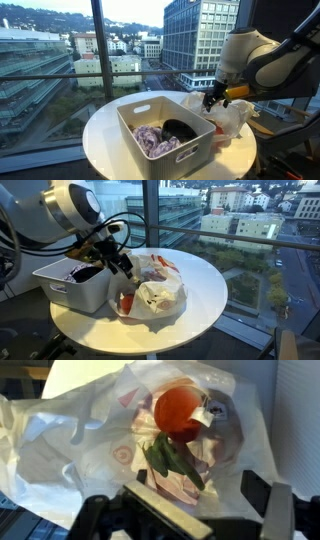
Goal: Take the plush toy and the black bowl out of the basket and put it into the carrier bag
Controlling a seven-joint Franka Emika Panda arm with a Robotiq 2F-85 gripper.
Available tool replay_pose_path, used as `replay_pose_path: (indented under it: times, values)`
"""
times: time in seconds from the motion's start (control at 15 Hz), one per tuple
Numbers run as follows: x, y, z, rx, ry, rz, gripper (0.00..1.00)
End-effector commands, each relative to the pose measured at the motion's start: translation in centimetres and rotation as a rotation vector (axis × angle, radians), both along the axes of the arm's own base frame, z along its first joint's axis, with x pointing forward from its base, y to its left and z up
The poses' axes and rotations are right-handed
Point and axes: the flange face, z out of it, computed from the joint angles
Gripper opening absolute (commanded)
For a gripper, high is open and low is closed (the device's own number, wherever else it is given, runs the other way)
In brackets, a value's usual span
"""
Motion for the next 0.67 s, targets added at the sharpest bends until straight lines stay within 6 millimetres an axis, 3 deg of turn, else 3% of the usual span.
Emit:
replay_pose_path:
  times: [0.0,0.27,0.47,0.6]
  values:
    - [-1.7,5.2,4.0,-0.024,-0.060,0.144,1.00]
    - [-4.0,11.5,8.0,-0.054,-0.138,0.377,1.00]
    - [-3.2,15.3,10.2,-0.009,-0.174,0.543,1.00]
    - [-1.6,16.8,10.5,0.031,-0.173,0.642,1.00]
